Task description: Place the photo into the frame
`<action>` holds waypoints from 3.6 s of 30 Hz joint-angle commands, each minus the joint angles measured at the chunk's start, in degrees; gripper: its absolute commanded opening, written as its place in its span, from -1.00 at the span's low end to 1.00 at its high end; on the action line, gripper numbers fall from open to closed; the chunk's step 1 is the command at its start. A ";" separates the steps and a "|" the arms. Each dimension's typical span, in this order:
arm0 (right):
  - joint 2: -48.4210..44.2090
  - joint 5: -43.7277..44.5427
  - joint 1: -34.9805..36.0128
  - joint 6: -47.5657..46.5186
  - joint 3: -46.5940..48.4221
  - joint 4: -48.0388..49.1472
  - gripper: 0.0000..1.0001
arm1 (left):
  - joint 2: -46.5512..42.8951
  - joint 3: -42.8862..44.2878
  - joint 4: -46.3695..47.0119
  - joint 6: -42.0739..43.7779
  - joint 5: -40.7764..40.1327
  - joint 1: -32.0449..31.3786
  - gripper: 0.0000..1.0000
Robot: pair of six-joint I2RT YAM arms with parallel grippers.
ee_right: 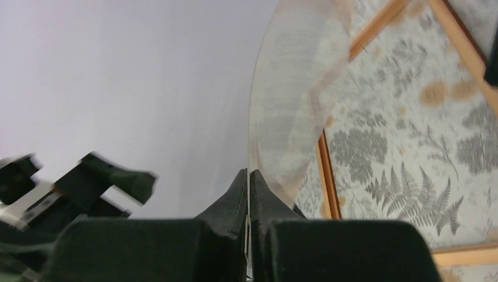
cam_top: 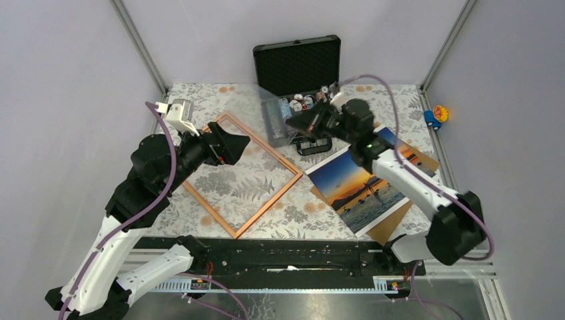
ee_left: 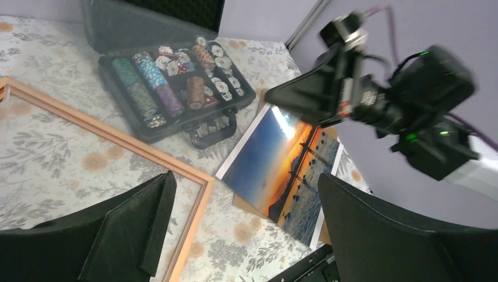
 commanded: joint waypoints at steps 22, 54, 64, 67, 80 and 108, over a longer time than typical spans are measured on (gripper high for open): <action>18.83 16.26 7.99 25.14 -30.83 34.71 -1.00 | -0.80 -7.49 3.41 2.86 4.33 0.13 0.98; 23.42 23.41 13.09 28.75 -29.45 32.30 0.06 | -0.09 -10.72 9.20 3.22 7.23 0.15 0.97; 24.56 36.72 21.35 33.08 -28.07 35.96 -0.01 | -1.16 -9.72 9.20 3.44 7.01 0.13 0.97; 24.79 41.40 24.33 33.78 -27.98 35.48 -0.05 | -1.64 -9.73 9.18 3.56 6.88 0.13 0.97; 28.56 44.60 27.57 37.50 -25.15 35.04 -0.63 | -2.49 -9.34 8.63 3.83 6.89 0.13 0.98; 31.31 36.45 23.98 45.29 -28.20 51.75 -1.00 | -1.94 -7.92 7.80 4.32 6.88 0.13 0.97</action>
